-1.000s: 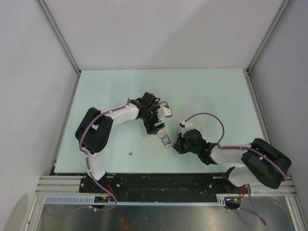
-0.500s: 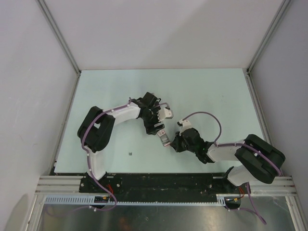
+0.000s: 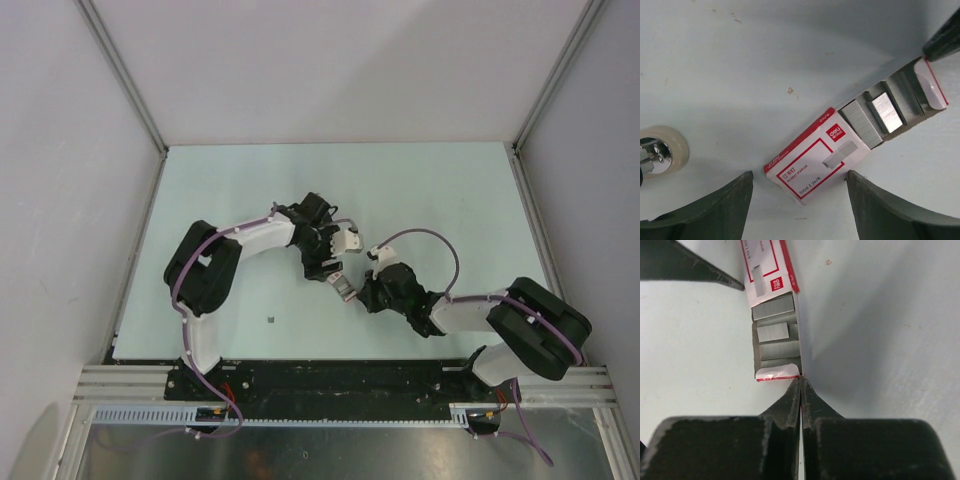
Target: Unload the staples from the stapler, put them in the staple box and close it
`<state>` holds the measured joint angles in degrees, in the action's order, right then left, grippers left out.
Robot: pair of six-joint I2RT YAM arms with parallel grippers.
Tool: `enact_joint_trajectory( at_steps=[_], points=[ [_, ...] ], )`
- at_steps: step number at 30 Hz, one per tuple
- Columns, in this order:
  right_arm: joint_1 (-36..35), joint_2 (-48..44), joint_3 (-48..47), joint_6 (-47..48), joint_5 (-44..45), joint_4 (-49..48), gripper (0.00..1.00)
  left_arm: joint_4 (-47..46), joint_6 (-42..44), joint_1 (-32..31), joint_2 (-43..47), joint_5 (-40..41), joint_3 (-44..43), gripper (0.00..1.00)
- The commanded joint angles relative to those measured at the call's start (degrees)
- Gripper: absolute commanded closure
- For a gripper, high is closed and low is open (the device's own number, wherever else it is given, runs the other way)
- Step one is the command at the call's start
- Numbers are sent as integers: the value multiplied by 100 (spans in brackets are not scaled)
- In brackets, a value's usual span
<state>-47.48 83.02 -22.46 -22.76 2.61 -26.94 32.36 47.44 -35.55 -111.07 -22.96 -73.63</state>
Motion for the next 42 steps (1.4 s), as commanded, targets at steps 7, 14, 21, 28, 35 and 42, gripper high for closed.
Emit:
enact_joint_trajectory(
  at_steps=[7, 14, 21, 28, 35, 42],
  points=[
    [270, 346, -154, 15, -17, -563, 100, 322, 679, -177, 321, -458, 451, 21],
    [482, 418, -263, 44, -187, -653, 100, 319, 885, -294, 375, -456, 613, 21],
    [522, 366, -285, -11, -193, -459, 100, 318, 175, -41, 663, -336, 295, 12],
    [496, 378, -285, -28, -191, -403, 100, 356, -812, 623, 1129, -11, -33, 3],
    [492, 395, -285, -27, -175, -390, 100, 728, -1353, 776, 892, -390, 85, 23],
    [485, 416, -285, -19, -170, -375, 100, 1061, -2181, 795, 6, -1169, -528, 35]
  ],
)
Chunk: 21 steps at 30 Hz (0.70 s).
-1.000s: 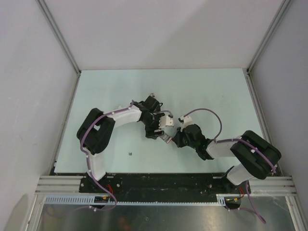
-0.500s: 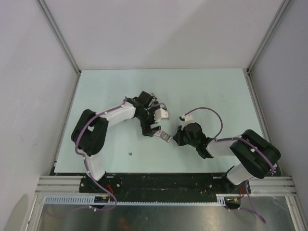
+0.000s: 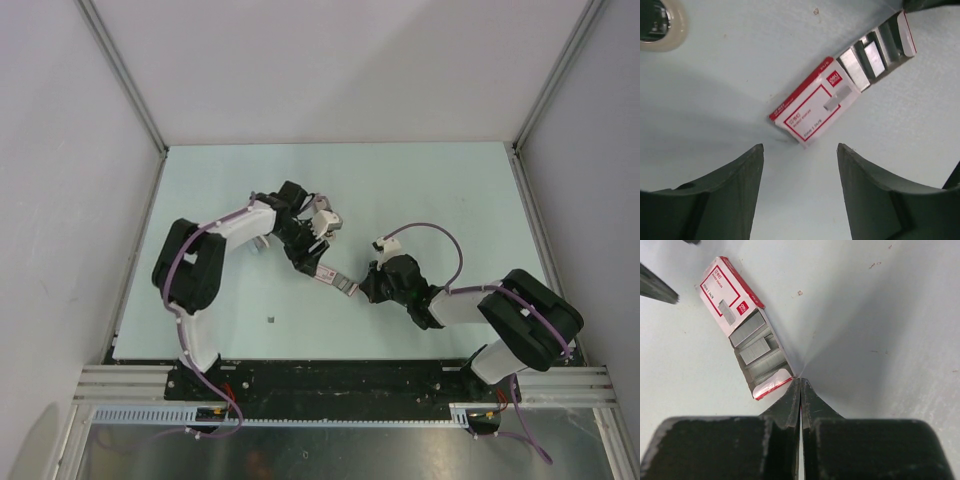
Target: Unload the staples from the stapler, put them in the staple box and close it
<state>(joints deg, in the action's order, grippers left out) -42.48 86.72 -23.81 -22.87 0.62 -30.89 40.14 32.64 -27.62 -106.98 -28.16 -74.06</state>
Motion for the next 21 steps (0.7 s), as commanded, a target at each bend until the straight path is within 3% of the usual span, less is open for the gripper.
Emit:
enact_joint_trajectory(
  at_steps=[1, 7, 17, 19, 21],
  points=[
    [-15, 42, -150, -7, 36, 22, 100, 314, -832, 11, -517, -731, -577, 36],
    [-33, 31, -138, 26, 53, 42, 100, 358, -1404, 121, -969, -1037, -880, 42],
    [-170, -28, -132, 135, 114, 71, 100, 353, -1168, 104, -1041, -830, -877, 48],
    [-185, -128, -132, 130, 219, 153, 94, 349, -1079, 104, -1079, -664, -911, 48],
    [-185, -298, -132, 120, 335, 239, 79, 346, -1039, 113, -1106, -581, -933, 49]
  ],
)
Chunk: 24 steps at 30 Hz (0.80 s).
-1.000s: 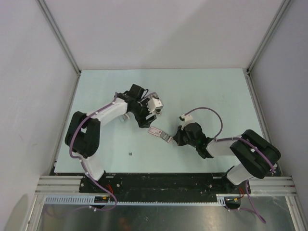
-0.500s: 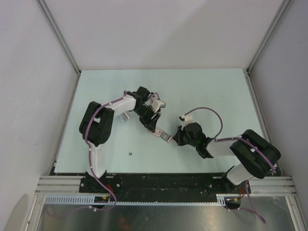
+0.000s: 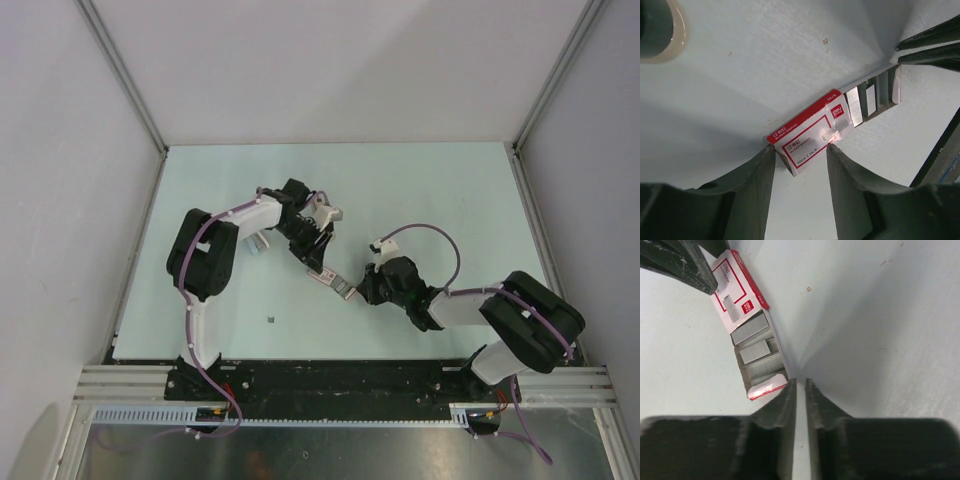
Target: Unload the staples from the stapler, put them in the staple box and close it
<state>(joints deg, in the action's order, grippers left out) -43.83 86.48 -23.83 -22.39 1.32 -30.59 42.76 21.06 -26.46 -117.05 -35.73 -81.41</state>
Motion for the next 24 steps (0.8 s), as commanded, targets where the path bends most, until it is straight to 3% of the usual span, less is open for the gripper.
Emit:
enact_joint_trajectory(
  at_steps=[1, 4, 6, 15, 24],
  points=[
    [-35, -369, -130, 79, 317, 232, 72, 88, 132, 3, -98, 182, -200, 49],
    [-7, -552, -135, 192, 370, 120, 51, 90, 166, 2, -93, 168, -209, 49],
    [10, -465, -204, 271, 248, 4, 42, 91, 200, -2, -110, 190, -260, 49],
    [-51, 427, -732, 578, -967, -486, 36, 91, 239, -20, -222, 235, -494, 50],
    [-352, 687, -1015, 1327, -525, -203, 18, 92, 264, -43, -226, 229, -499, 50]
  ],
)
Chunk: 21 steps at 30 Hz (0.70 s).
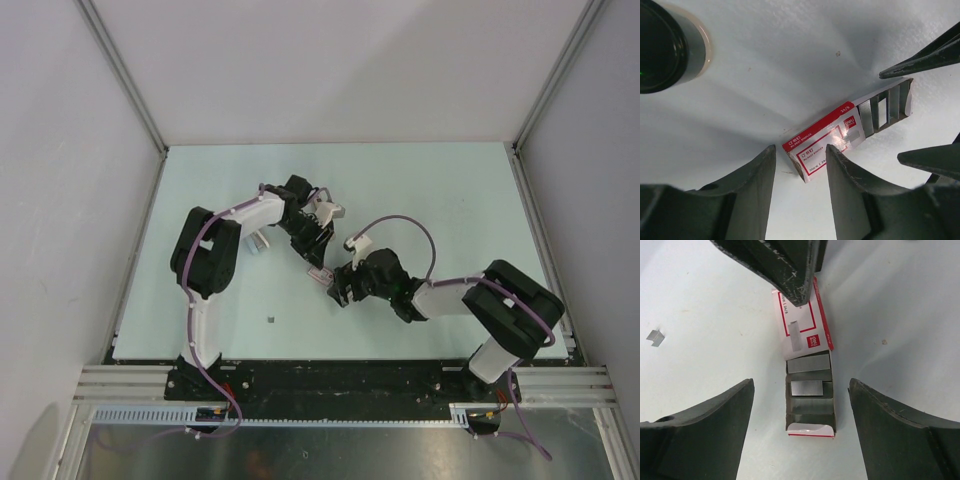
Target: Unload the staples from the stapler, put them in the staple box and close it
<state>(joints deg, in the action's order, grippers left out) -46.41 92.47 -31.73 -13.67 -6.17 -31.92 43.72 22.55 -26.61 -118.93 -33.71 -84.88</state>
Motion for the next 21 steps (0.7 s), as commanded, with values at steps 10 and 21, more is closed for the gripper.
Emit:
enact_joint_trajectory(
  at_steps=[10, 21],
  points=[
    [-303, 455, -691, 929, 614, 576, 22, 12, 174, -33, 70, 8, -131, 49],
    [-448, 413, -717, 877, 757, 1149, 36, 421, 1778, 191, 944, 14, 37, 10]
  ],
)
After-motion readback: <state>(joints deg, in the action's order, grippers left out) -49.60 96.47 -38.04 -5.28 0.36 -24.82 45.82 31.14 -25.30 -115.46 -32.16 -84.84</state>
